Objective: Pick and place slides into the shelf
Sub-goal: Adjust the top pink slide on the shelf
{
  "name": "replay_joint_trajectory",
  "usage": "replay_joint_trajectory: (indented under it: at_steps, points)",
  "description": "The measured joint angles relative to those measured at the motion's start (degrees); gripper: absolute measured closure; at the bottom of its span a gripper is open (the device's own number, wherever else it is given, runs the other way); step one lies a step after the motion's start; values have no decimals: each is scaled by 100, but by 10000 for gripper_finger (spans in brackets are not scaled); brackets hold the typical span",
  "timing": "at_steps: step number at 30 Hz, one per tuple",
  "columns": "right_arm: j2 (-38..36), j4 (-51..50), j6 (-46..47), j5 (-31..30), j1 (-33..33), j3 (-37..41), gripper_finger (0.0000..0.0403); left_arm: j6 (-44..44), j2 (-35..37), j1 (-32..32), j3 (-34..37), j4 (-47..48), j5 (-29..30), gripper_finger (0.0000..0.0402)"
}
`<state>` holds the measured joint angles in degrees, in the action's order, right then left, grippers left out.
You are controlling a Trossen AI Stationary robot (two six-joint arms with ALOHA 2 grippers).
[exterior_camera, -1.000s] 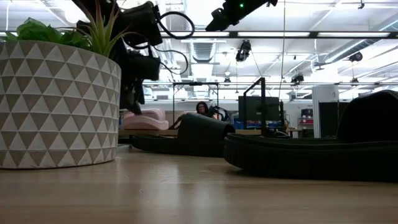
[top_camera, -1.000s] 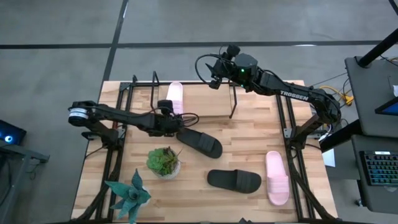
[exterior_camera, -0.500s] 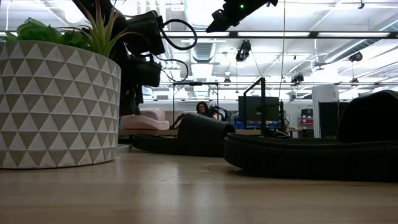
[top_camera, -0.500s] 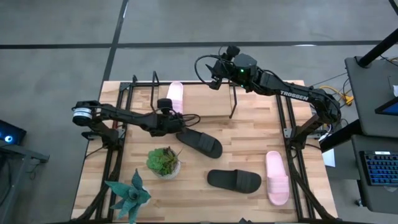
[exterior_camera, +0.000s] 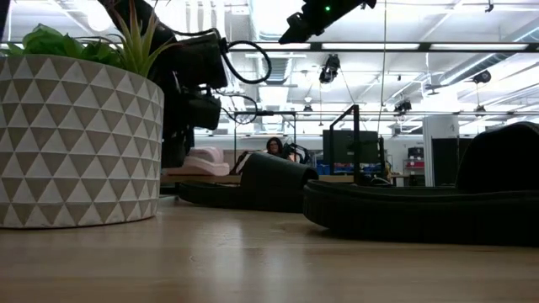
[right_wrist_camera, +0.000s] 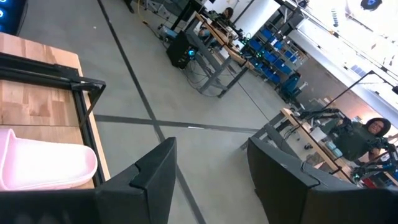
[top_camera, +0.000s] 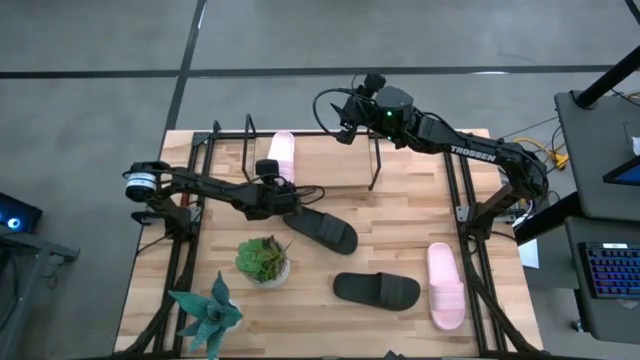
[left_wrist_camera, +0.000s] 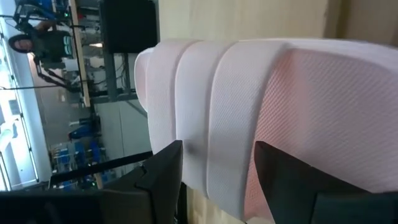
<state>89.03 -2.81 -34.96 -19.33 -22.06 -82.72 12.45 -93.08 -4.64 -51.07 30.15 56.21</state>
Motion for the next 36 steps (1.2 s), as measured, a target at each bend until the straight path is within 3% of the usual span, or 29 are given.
replay_joint_trajectory:
  at_steps: [4, 12, 18, 36]
  points:
    - [0, 0, 0, 0, 0, 0, 216, 0, -33, -91, 6, -8, 6, 252]
    - [0, -17, 0, 0, 1, 0, 216, 7, 23, -153, 6, -7, 28, 391]
    - [0, -42, 0, 0, 1, 1, 216, -107, 123, -152, 9, -12, 438, 399]
    - [0, -42, -4, 0, 2, 0, 216, -920, 304, -158, -13, 11, 639, 401]
